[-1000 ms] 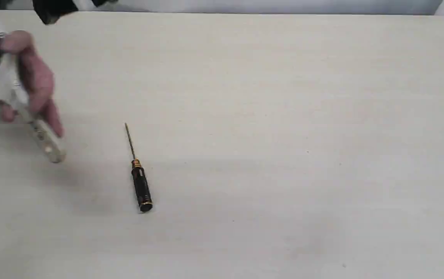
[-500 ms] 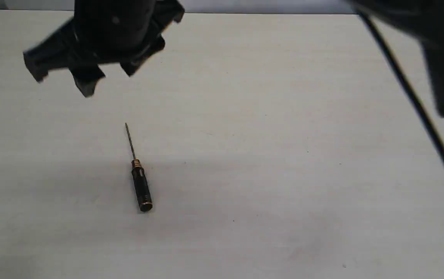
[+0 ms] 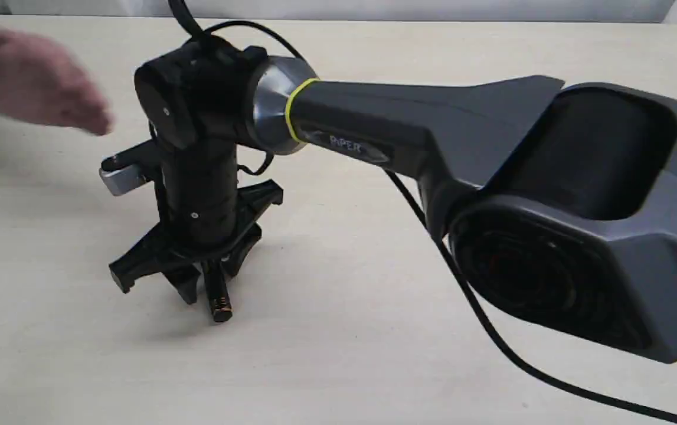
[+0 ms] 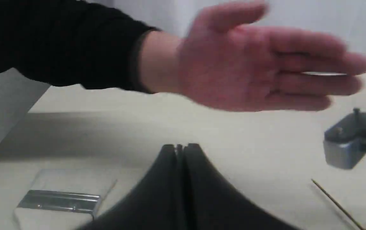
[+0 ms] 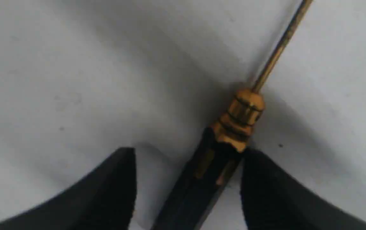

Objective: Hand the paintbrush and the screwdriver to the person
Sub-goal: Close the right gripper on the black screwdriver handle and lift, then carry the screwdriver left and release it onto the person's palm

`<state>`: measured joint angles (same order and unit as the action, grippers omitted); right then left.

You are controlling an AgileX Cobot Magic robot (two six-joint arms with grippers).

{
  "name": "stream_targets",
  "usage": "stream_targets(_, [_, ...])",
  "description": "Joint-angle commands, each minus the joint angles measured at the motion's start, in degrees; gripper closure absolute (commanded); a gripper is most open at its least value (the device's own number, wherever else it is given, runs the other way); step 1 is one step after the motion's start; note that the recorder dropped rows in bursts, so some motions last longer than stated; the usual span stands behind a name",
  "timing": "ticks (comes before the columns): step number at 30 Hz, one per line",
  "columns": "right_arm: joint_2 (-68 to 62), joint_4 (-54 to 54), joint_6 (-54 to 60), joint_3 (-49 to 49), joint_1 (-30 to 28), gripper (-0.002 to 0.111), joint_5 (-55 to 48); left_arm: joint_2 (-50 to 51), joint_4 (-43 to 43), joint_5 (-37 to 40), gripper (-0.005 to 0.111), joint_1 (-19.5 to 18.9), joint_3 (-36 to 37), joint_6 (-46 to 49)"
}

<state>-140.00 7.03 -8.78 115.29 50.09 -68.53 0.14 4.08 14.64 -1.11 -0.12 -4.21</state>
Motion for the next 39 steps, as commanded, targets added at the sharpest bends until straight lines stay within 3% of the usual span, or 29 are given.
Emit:
stream_targets(1, [-1.4,-1.2,1.3,-0.3,0.0,0.078,-0.1,-0.1,-0.1,-0.5,0.107,0.5,0.1,-0.1])
stream_targets(5, [-0.4,-4.3,3.6,0.4,0.0,0.104,-1.4,-0.1,-0.1,-0.3,0.107,0.5,0.1,-0.1])
stream_targets(9, [4.2,-8.6,3.2,4.8,0.0,0.104,-1.4,-0.1,-0.2,-0.2,0.107,0.5,0.1,-0.1])
stream_targets(16, [18.2,-6.2,1.9,13.6,0.0,0.104,-1.4,-0.1,-0.2,-0.2,0.107,0.5,0.1,-0.1])
stream_targets(21, [23.6,-6.4,0.5,14.3,0.0,0.104,-0.8,-0.1,-0.2,-0.2,0.107,0.5,0.1,-0.1])
stream_targets(32, [15.5,-6.6,2.3,10.2,0.0,0.104,11.4,-0.1,-0.2,-0.2,0.107,0.5,0.1,-0.1])
stream_targets(39, [7.2,-4.4,2.9,10.0,0.0,0.104,12.2,-0.1,0.0,-0.4,0.107,0.5,0.1,-0.1])
